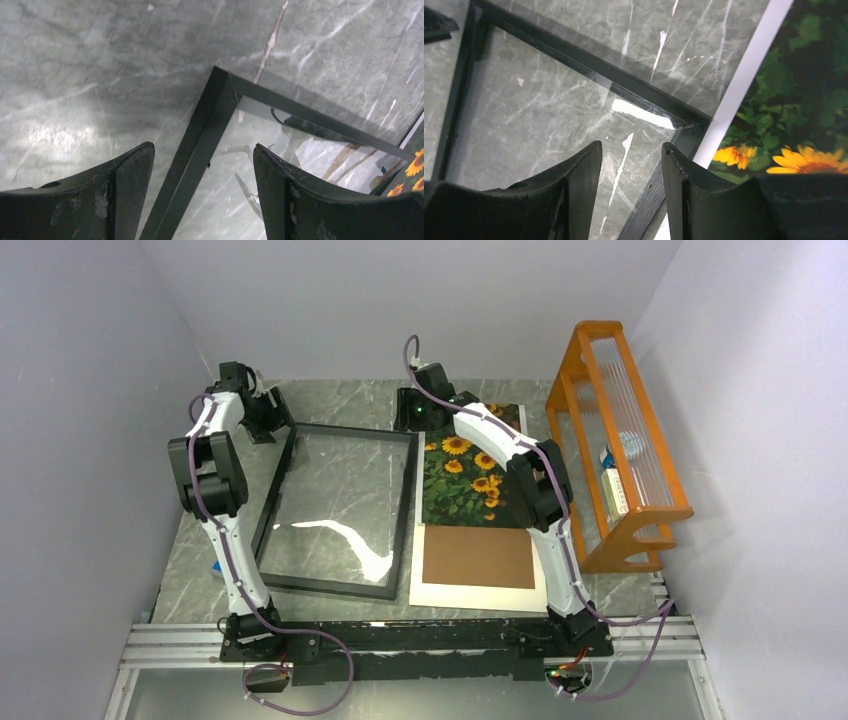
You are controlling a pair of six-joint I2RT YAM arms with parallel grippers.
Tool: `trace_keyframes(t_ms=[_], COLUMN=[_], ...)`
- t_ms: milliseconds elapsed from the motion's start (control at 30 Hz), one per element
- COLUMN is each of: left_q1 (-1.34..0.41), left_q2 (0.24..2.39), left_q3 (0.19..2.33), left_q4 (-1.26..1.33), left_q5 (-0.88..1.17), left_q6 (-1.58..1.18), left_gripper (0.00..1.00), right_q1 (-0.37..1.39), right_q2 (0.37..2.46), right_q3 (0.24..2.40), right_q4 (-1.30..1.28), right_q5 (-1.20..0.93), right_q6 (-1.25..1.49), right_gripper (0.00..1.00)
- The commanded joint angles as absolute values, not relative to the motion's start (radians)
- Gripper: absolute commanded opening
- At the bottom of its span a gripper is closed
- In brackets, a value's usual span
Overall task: Put the photo into the frame
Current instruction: Move the photo frame to the center of the board, then adjust the photo frame item on the photo frame.
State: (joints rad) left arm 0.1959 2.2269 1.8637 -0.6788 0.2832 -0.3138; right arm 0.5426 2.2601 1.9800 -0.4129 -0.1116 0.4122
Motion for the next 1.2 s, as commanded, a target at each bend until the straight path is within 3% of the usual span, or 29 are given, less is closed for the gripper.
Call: trace_keyframes(t_ms=[0,567,1167], left_q1=[0.194,0.194,0.194], left_q2=[2.287,2.362,2.383], left_q3=[1.946,1.989,1.977], left_q4=[-0.616,-0.559,-0.587], left_q5=[0.34,0.345,0.345], left_q6=[-0.348,-0.334,-0.308], left_gripper=[0.77,0.82,0.72], right_q1=[0.546,0.541,0.534], right_q2=[2.317,2.496,2.508], right_q3=[2.066,2.227,2.168], right_q4=[-0.341,-0.343,-0.37], right_q5=[-0.187,-0.2,-0.324], right_q6=[0.355,0.341,0.364], right_gripper=[0.5,0.49,0.46])
